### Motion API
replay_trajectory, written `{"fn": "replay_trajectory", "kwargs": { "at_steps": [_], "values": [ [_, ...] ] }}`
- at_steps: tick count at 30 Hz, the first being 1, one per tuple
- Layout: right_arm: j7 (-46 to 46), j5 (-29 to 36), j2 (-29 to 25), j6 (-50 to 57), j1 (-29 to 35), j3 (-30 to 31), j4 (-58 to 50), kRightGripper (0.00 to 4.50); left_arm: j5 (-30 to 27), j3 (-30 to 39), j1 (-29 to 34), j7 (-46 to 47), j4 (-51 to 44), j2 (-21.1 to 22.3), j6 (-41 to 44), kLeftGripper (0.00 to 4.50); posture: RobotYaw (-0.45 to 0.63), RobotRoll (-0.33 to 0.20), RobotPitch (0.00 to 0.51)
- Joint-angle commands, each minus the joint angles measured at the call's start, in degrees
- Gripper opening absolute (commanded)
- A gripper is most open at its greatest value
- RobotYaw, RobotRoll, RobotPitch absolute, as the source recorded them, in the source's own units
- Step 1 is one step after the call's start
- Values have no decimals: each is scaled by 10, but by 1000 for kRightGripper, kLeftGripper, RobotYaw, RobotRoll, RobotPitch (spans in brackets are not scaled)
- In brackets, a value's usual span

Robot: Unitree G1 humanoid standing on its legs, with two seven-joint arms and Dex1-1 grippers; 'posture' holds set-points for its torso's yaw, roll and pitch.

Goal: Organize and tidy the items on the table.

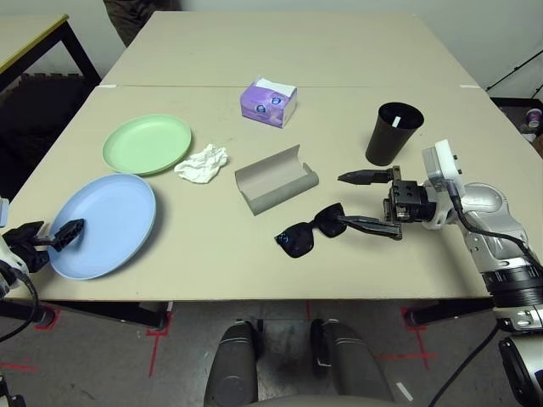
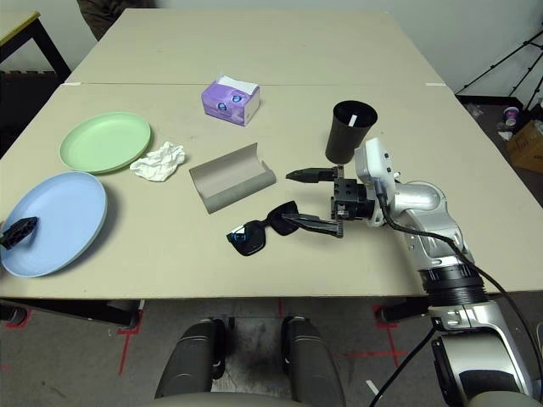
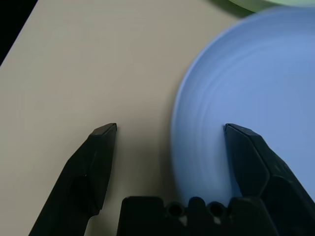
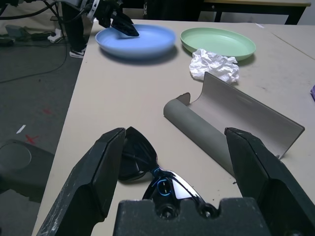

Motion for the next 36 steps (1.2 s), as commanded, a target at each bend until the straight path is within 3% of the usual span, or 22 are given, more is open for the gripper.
{"fn": "replay_trajectory", "kwargs": {
  "at_steps": [1, 10, 19, 28, 33, 36],
  "values": [
    [0, 5, -7, 0, 7, -4, -10, 4500, 4, -6, -3, -6, 17, 8, 6, 3514, 10, 0, 141],
    [-2, 2, -6, -4, 8, -3, -7, 4500, 0, -11, -23, -27, 21, 16, 14, 35, 9, 0, 139],
    [-4, 0, -3, -8, 8, -1, -3, 4500, -33, 0, -70, -41, -8, 34, 80, 11, 12, 0, 138],
    [-5, -2, 2, -12, 7, 2, 0, 4500, -82, 3, -99, -67, -91, 70, 212, 11, 15, 0, 135],
    [-5, -4, 3, -15, 6, 3, 1, 4500, -85, -2, -101, -86, -86, 93, 243, 11, 18, 0, 131],
    [-5, -4, 3, -16, 5, 4, 2, 4500, -76, -1, -143, -64, -49, 90, 230, 11, 17, 0, 130]
  ]
}}
